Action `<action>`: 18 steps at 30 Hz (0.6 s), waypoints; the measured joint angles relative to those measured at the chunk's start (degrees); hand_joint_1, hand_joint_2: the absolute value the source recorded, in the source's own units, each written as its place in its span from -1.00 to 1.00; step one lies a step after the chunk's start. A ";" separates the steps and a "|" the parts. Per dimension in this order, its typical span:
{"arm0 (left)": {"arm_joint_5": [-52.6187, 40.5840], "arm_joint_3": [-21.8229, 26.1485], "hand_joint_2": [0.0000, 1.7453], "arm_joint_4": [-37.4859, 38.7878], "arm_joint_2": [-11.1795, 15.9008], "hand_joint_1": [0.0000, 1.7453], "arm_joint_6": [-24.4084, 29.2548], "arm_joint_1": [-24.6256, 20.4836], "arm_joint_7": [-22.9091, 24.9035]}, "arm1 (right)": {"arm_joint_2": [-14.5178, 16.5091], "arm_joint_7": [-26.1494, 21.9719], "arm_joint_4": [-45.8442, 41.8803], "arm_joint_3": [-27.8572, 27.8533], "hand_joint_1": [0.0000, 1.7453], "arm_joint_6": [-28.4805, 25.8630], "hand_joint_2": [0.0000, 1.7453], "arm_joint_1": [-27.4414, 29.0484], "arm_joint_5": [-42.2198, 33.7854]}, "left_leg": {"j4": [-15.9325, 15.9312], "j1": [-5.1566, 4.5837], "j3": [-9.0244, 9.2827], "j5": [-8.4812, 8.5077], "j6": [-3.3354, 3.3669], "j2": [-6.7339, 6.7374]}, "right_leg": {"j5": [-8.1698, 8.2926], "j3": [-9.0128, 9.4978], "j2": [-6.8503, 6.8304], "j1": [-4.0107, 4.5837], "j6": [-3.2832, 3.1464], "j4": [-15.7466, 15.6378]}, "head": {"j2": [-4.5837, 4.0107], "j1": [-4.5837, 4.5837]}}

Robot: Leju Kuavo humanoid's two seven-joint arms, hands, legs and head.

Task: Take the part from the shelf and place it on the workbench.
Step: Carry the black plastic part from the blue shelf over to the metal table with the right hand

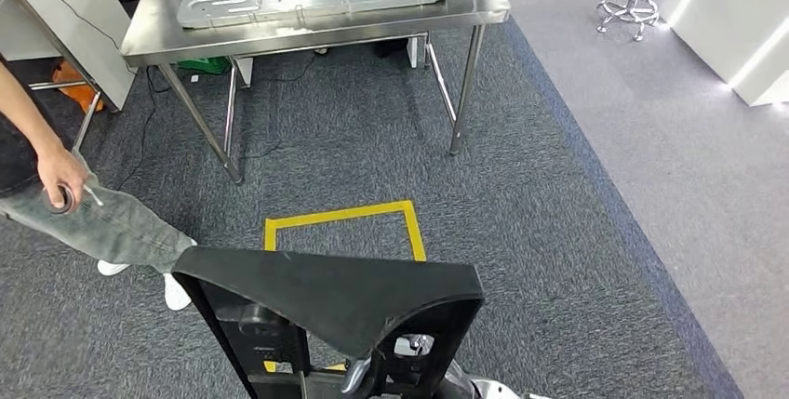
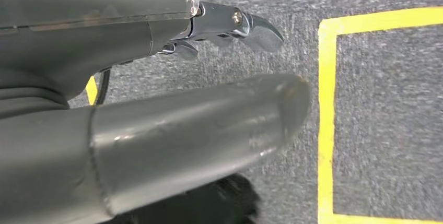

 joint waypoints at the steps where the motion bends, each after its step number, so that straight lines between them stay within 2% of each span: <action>1: 0.00 0.00 -1.00 0.00 0.00 -1.00 0.00 0.12 0.00 | 0.00 0.01 0.01 0.00 0.98 0.00 1.00 0.01 0.00 | -0.05 -0.07 -0.84 0.92 0.22 -0.02 | -0.33 0.42 0.13 0.17 -0.06 0.00 | 0.00 0.01; 2: 0.00 0.00 -1.00 0.00 0.00 -1.00 0.00 0.19 -0.01 | 0.00 0.01 0.02 0.00 0.98 0.01 1.00 0.01 0.00 | -2.23 -0.21 -0.67 3.05 0.67 -0.03 | -0.70 0.95 0.23 0.36 -0.07 -0.02 | 0.00 0.01; 3: 0.00 0.01 -1.00 0.00 0.01 -1.00 0.00 0.23 -0.03 | 0.00 0.01 0.02 0.00 0.98 0.02 1.00 0.00 0.00 | -5.99 -0.47 0.28 5.99 1.31 -0.05 | -1.09 1.51 0.28 0.51 -0.07 -0.06 | 0.00 0.01; 4: 0.00 0.03 -1.00 0.00 0.08 -1.00 0.00 0.22 -0.04 | 0.00 0.02 0.04 0.00 0.98 0.03 1.00 0.00 0.00 | -9.61 -0.81 1.37 8.17 1.98 -0.02 | -1.43 2.05 0.28 0.63 0.01 -0.13 | 0.00 0.03; 5: 0.00 0.05 -1.00 0.00 0.12 -1.00 0.00 0.19 -0.07 | -0.01 0.05 0.08 0.00 0.98 0.03 1.00 -0.01 0.00 | -12.43 -1.20 2.23 8.96 2.50 -0.04 | -1.73 2.36 0.33 0.64 0.18 -0.20 | 0.00 0.02; 7: 0.00 0.14 -1.00 0.00 0.25 -1.00 0.03 0.23 -0.07 | -0.02 0.26 0.21 0.00 0.98 -0.01 1.00 -0.01 0.02 | -14.62 -1.75 3.02 8.72 3.16 -0.17 | -1.94 2.62 0.38 0.48 0.82 -0.06 | 0.00 0.02; 10: -0.01 0.30 -1.00 0.00 0.31 -1.00 0.13 0.41 -0.07 | -0.08 0.75 0.34 -0.02 0.98 -0.26 1.00 -0.03 0.32 | -16.02 -1.30 4.67 9.79 3.64 -0.41 | -2.10 2.87 0.32 0.48 1.92 1.94 | 0.00 0.02; 11: -0.02 0.33 -1.00 0.00 0.27 -1.00 0.15 0.33 -0.08 | -0.10 0.84 0.36 -0.02 0.98 -0.54 1.00 -0.05 0.72 | -16.24 -1.06 5.25 9.81 3.73 -0.41 | -2.96 2.21 0.30 0.44 2.29 3.53 | 0.00 0.03; 12: -0.04 0.35 -1.00 0.00 0.24 -1.00 0.14 0.24 -0.10 | -0.15 0.91 0.38 -0.02 0.98 -0.91 1.00 -0.05 1.25 | -16.36 -0.97 5.59 9.75 3.80 -0.38 | -4.37 0.73 0.28 0.29 2.62 6.12 | 0.00 0.02; 14: -0.10 0.40 -1.00 0.00 0.24 -1.00 0.14 0.18 -0.13 | -0.35 0.99 0.46 -0.01 0.98 -1.70 1.00 0.05 2.33 | -16.32 -0.94 5.75 9.37 3.88 -0.40 | -7.45 -3.88 0.25 -0.10 3.23 12.81 | 0.00 0.03; 15: -0.11 0.43 -1.00 0.00 0.24 -1.00 0.13 0.25 -0.13 | -0.49 1.03 0.55 0.00 0.98 -1.95 1.00 0.15 2.63 | -16.30 -0.91 5.91 9.09 3.81 -0.40 | -8.18 -5.96 0.23 -0.33 3.47 15.19 | 0.00 0.03; 16: -0.14 0.45 -1.00 0.00 0.23 -1.00 0.13 0.32 -0.13 | -0.63 1.04 0.62 0.00 0.98 -2.11 1.00 0.23 2.81 | -16.27 -0.87 6.19 8.75 3.69 -0.41 | -7.77 -7.18 0.20 -0.53 3.65 15.79 | 0.00 0.03; 17: -0.15 0.47 -1.00 0.00 0.21 -1.00 0.13 0.38 -0.13 | -0.74 1.04 0.67 0.00 0.98 -2.18 1.00 0.28 2.89 | -16.25 -0.79 6.64 8.37 3.53 -0.43 | -6.09 -7.34 0.17 -0.69 3.75 14.33 | 0.00 0.02; 18: -0.16 0.48 -1.00 0.00 0.20 -1.00 0.13 0.40 -0.13 | -0.82 1.04 0.69 0.00 0.98 -2.21 1.00 0.30 2.94 | -16.25 -0.71 7.23 7.92 3.32 -0.48 | -3.32 -6.55 0.14 -0.80 3.74 11.05 | 0.00 0.03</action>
